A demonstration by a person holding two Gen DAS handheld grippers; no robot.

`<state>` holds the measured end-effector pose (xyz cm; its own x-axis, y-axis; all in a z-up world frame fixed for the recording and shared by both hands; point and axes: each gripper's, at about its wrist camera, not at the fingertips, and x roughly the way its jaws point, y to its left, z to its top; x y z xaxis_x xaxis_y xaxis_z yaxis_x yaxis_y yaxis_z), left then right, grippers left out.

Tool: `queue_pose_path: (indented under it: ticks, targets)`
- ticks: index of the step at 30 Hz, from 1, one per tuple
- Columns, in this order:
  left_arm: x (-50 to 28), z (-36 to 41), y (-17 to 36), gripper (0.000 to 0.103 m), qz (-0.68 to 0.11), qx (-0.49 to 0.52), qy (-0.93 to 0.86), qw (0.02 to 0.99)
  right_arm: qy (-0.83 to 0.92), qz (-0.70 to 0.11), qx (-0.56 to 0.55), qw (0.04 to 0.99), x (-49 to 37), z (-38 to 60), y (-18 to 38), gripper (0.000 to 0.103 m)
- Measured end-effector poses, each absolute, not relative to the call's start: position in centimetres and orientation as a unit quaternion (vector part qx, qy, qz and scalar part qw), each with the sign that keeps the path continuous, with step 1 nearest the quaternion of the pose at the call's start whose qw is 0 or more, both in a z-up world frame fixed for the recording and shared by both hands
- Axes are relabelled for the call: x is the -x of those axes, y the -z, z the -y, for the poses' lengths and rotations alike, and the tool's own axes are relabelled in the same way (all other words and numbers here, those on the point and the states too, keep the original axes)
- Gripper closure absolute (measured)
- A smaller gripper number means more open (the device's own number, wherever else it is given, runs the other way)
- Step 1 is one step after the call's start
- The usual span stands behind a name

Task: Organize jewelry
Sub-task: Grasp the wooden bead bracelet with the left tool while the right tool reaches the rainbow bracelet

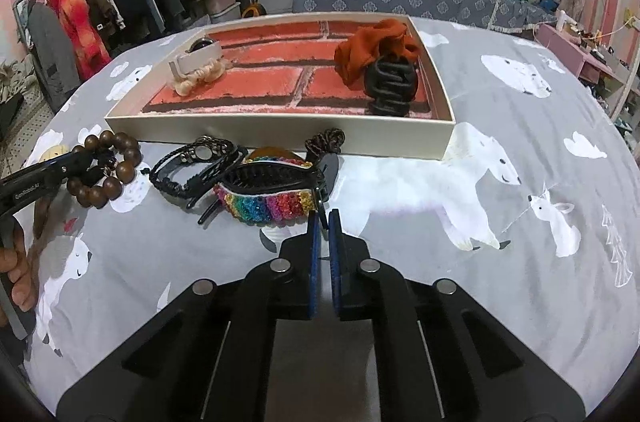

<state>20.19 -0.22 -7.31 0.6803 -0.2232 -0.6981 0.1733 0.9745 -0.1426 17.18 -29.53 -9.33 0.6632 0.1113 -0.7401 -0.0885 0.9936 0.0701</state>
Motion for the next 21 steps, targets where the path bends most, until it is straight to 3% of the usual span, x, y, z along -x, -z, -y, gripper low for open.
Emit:
queue_pose_path:
  ticks: [21]
  targets:
    - [-17.0, 0.7, 2.8, 0.083, -0.331, 0.024, 0.122, 0.935, -0.059, -0.321, -0.005, 0.945, -13.3, 29.4, 4.7, 0.099]
